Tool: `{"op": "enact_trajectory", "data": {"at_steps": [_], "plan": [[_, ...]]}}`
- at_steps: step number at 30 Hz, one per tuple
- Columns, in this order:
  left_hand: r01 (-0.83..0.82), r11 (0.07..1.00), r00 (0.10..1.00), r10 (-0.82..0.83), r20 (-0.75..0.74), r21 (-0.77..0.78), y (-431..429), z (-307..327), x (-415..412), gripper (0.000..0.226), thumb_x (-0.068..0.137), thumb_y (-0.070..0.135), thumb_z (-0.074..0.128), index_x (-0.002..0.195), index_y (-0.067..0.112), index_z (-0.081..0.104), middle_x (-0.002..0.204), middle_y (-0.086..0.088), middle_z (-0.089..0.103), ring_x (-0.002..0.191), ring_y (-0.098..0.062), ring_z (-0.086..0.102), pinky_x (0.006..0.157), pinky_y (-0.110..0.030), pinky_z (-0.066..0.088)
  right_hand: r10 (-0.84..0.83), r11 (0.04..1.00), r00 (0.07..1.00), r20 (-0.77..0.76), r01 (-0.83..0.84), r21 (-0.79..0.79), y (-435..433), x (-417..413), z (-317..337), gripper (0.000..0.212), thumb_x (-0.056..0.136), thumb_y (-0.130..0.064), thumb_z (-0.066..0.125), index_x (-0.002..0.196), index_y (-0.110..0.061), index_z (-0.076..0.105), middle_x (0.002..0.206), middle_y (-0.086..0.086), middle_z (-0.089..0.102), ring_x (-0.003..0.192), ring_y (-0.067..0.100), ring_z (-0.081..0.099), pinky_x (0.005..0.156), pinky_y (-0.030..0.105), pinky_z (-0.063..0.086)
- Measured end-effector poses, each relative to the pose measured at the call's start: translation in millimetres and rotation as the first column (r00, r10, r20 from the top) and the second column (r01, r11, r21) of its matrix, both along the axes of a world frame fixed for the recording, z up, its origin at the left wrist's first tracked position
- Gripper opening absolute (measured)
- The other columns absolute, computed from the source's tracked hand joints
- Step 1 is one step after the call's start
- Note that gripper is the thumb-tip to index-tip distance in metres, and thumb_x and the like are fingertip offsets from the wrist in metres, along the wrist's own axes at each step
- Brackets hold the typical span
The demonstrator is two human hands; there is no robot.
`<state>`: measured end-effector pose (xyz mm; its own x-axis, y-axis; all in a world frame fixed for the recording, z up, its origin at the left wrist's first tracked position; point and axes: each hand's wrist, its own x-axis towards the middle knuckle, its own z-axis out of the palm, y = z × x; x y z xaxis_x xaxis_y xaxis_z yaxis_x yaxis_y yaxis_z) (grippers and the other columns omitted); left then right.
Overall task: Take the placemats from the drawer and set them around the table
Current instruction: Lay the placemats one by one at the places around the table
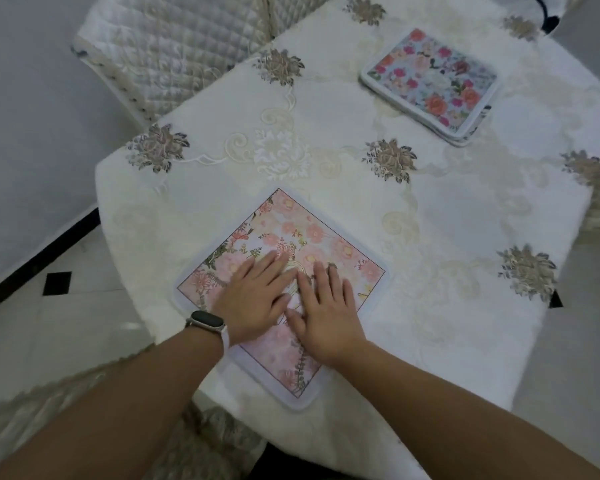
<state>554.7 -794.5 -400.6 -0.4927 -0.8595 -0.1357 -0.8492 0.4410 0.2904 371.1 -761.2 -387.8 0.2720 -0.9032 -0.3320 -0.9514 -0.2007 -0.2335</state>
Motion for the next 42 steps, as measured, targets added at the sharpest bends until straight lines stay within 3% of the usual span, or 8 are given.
{"op": "enact_trajectory", "data": {"at_steps": [4, 8, 13, 18, 23, 33, 42], "plan": [[0.017, 0.999, 1.000, -0.016, 0.007, -0.032, -46, -4, -15, 0.052, 0.103, 0.039, 0.024, 0.152, 0.024, 0.028, 0.160, 0.003, 0.020, 0.148, -0.015, 0.008, 0.119, -0.040, 0.007, 0.013, 0.998, 1.000, -0.006, -0.013, -0.057, -48, -11, -11, 0.073, 0.097, -0.062, 0.014, 0.155, -0.021, -0.001, 0.162, 0.001, -0.009, 0.148, 0.024, -0.013, 0.119, 0.048, -0.008], [0.064, 0.998, 0.997, -0.063, 0.042, -0.024, -88, -6, -29, 0.057, 0.101, 0.047, 0.020, 0.153, 0.025, 0.021, 0.161, 0.002, 0.013, 0.149, -0.018, 0.004, 0.119, -0.046, 0.008, 0.023, 0.995, 1.000, -0.013, -0.024, -0.095, -83, -33, -15, 0.073, 0.097, -0.062, 0.015, 0.155, -0.021, -0.002, 0.163, -0.002, -0.007, 0.149, 0.019, -0.009, 0.120, 0.045, -0.005], [0.120, 0.992, 0.988, -0.115, 0.101, -0.044, -116, -5, -60, 0.059, 0.101, 0.047, 0.019, 0.154, 0.020, 0.017, 0.162, 0.000, 0.013, 0.149, -0.021, 0.004, 0.118, -0.046, 0.007, -0.039, 0.990, 0.998, 0.039, 0.044, -0.132, -103, -51, -19, 0.070, 0.098, -0.053, 0.023, 0.155, -0.015, 0.007, 0.163, 0.003, 0.004, 0.150, 0.017, 0.000, 0.121, 0.043, 0.001], [0.173, 0.985, 0.976, -0.168, 0.137, -0.026, -130, -6, -62, 0.065, 0.097, 0.059, 0.010, 0.154, 0.029, 0.008, 0.162, 0.005, 0.004, 0.149, -0.017, -0.001, 0.118, -0.046, 0.003, -0.041, 0.992, 0.999, 0.012, 0.042, -0.123, -105, -60, -17, 0.073, 0.097, -0.056, 0.019, 0.155, -0.013, 0.005, 0.163, 0.006, 0.003, 0.150, 0.020, -0.001, 0.121, 0.045, 0.002], [0.029, 0.999, 0.988, -0.024, 0.153, -0.029, -138, -6, -50, 0.071, 0.093, 0.067, 0.013, 0.154, 0.031, 0.009, 0.163, 0.004, 0.006, 0.149, -0.018, 0.000, 0.118, -0.047, 0.004, -0.076, 0.994, 0.997, -0.010, 0.075, -0.074, -97, -67, -14, 0.077, 0.096, -0.060, 0.017, 0.155, -0.015, -0.002, 0.163, 0.005, -0.008, 0.149, 0.021, -0.010, 0.120, 0.045, -0.002], [-0.149, 0.989, 0.982, 0.146, 0.122, 0.017, -116, -1, -12, 0.072, 0.095, 0.063, 0.016, 0.155, 0.026, 0.002, 0.163, 0.000, -0.007, 0.148, -0.016, -0.009, 0.119, -0.042, 0.000, -0.182, 0.979, 0.983, -0.030, 0.178, -0.102, -50, -72, -11, 0.081, 0.096, -0.060, 0.021, 0.154, -0.006, 0.002, 0.161, 0.015, -0.005, 0.149, 0.027, -0.008, 0.121, 0.041, -0.002], [-0.197, 0.980, 0.971, 0.195, 0.140, 0.003, -42, -1, 48, 0.074, 0.094, 0.067, 0.016, 0.155, 0.028, 0.003, 0.163, 0.001, -0.005, 0.148, -0.013, -0.008, 0.119, -0.040, 0.003, -0.010, 0.998, 1.000, -0.020, 0.008, -0.068, 0, -37, -10, 0.076, 0.097, -0.060, 0.016, 0.154, -0.014, -0.003, 0.161, 0.012, -0.012, 0.147, 0.028, -0.018, 0.119, 0.044, -0.009]]}}
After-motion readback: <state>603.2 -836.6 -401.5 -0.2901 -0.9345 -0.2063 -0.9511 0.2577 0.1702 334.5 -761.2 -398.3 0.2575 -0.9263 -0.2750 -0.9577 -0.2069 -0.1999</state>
